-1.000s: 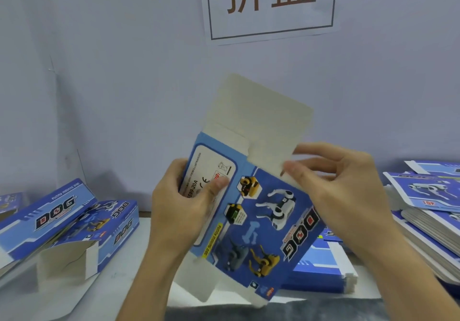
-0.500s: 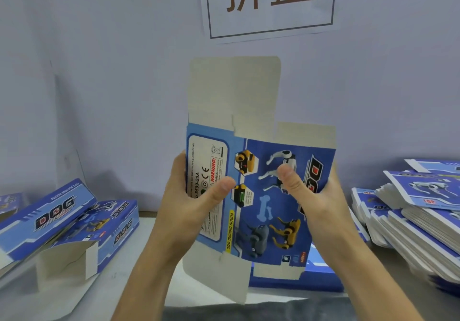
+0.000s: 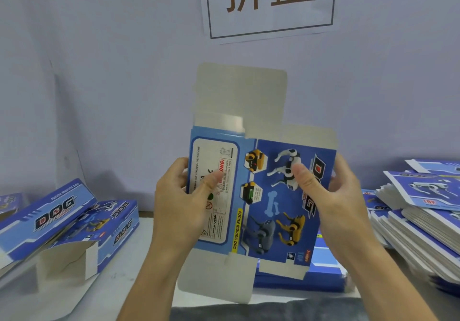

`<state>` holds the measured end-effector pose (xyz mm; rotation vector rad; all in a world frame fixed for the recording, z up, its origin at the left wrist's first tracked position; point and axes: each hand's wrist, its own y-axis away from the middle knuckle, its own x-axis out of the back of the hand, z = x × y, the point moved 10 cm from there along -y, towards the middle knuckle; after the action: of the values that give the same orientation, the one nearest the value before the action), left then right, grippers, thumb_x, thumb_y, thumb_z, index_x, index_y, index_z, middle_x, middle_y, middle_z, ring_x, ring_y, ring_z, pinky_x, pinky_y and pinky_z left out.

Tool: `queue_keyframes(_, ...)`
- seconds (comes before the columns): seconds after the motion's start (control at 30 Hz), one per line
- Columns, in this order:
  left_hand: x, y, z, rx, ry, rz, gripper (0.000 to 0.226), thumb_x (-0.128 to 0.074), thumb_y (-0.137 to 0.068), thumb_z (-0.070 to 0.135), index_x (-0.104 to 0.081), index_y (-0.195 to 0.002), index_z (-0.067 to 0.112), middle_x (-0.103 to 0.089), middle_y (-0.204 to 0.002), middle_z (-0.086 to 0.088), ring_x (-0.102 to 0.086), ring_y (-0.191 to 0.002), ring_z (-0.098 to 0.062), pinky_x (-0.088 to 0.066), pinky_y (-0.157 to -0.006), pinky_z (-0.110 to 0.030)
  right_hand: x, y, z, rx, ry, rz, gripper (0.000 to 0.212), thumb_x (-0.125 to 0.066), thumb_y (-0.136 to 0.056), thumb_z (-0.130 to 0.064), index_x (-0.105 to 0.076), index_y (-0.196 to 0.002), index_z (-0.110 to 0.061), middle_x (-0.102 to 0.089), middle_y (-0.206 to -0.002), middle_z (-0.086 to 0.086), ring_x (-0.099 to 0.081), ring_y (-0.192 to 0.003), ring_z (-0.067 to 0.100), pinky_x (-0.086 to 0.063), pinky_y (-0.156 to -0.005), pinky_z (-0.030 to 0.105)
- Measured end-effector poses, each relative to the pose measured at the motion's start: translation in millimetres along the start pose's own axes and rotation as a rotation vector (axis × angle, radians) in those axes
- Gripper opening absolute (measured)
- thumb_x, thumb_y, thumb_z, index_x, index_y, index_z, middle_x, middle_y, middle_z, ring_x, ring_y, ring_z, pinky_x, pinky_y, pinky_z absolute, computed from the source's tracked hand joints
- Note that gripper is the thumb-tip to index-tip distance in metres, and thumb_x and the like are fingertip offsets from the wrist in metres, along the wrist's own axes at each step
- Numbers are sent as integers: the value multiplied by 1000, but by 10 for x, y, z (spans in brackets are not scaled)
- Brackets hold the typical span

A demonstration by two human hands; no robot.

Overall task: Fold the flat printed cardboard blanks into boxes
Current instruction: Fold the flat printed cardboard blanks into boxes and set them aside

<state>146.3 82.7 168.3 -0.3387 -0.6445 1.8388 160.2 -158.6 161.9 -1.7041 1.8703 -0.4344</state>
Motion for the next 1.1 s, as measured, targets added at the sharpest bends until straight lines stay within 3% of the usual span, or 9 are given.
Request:
queue_keyframes(0.1, -51, 35, 49, -19, 35, -20, 37, -66, -72, 50, -60, -103, 30, -74, -94, 10, -73, -81, -5, -55, -53, -18, -1, 13, -2, 27, 11, 25, 58, -75, -65, -46, -51, -115, -28, -72, -97, -15, -74, -86, 6, -57, -58, 18)
queue_keyframes(0.4, -188, 89, 199, -88, 74, -107, 53, -75, -64, 54, -56, -111, 38, -70, -99, 26, -70, -90, 2, -54, -63, -11, -28, 46, -1, 19, -4, 40, 63, -75, -67, -45, -46, -120, -28, -72, -102, -12, -75, -85, 9, -57, -58, 19)
queue_keyframes(0.53, -388, 135, 163, -47, 77, -297, 78, -88, -57, 60, -43, -121, 55, -68, -105, 29, -69, -96, 3, -56, -69, -13, -133, 68, -23, 42, -2, 7, 64, -73, -72, -43, -45, -127, -24, -72, -102, -14, -74, -88, 7, -58, -61, 19)
queue_keyframes(0.6, -553, 226, 132, -29, 91, -427, 86, -87, -58, 51, -43, -131, 52, -69, -114, 24, -70, -102, -3, -58, -76, -18, -267, 92, -19, 40, -14, -64, 63, -75, -78, -45, -45, -131, -26, -72, -109, -12, -73, -95, 9, -59, -68, 21)
queue_keyframes(0.67, -638, 287, 141, -37, 130, -489, 74, -83, -68, 42, -49, -133, 43, -72, -116, 16, -71, -104, -9, -59, -78, -22, -346, 102, 6, 12, -40, -126, 74, -71, -77, -50, -41, -141, -29, -70, -120, -11, -70, -105, 11, -60, -78, 26)
queue_keyframes(0.77, -604, 262, 154, -52, 175, -433, 59, -80, -76, 37, -56, -130, 34, -73, -115, 11, -71, -105, -12, -59, -81, -24, -302, 84, 43, -41, -112, -175, 82, -68, -78, -50, -32, -151, -37, -63, -134, -11, -64, -121, 17, -55, -95, 45)
queue_keyframes(0.83, -571, 247, 107, -19, 236, -396, 49, -79, -76, 35, -63, -123, 35, -74, -112, 11, -71, -106, -12, -58, -80, -20, -245, 75, 29, -33, -71, -174, 80, -67, -79, -50, -30, -149, -48, -61, -136, -15, -64, -120, 17, -53, -98, 49)
queue_keyframes(0.93, -581, 271, 26, 52, 285, -404, 38, -80, -69, 43, -70, -105, 46, -76, -107, 11, -72, -104, -13, -59, -78, -21, -215, 81, 10, 10, -27, -160, 78, -72, -83, -46, -28, -148, -50, -67, -126, -12, -70, -109, 16, -61, -85, 36)
queue_keyframes(1.1, -543, 229, -45, 103, 287, -369, 62, -77, -72, 41, -58, -130, 35, -71, -122, 7, -69, -112, -15, -59, -90, -30, -210, 88, -49, 72, -39, -113, 80, -73, -75, -39, -35, -146, -46, -70, -116, -19, -71, -102, 6, -57, -73, 16)
